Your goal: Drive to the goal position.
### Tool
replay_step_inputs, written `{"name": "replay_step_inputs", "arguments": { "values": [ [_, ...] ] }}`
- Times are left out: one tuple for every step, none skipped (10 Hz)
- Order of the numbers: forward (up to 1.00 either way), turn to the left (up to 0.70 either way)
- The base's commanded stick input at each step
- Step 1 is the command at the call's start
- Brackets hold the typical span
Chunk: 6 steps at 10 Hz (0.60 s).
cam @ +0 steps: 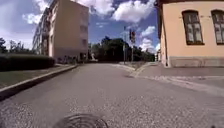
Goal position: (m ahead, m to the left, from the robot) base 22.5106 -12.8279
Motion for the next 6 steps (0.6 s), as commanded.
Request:
{"name": "replay_step_inputs", "arguments": {
  "values": [
    [0.85,0.00],
    [0.85,0.00],
    [0.85,0.00],
    [0.85,-0.25],
    [0.85,-0.34],
    [0.85,-0.34]
  ]
}}
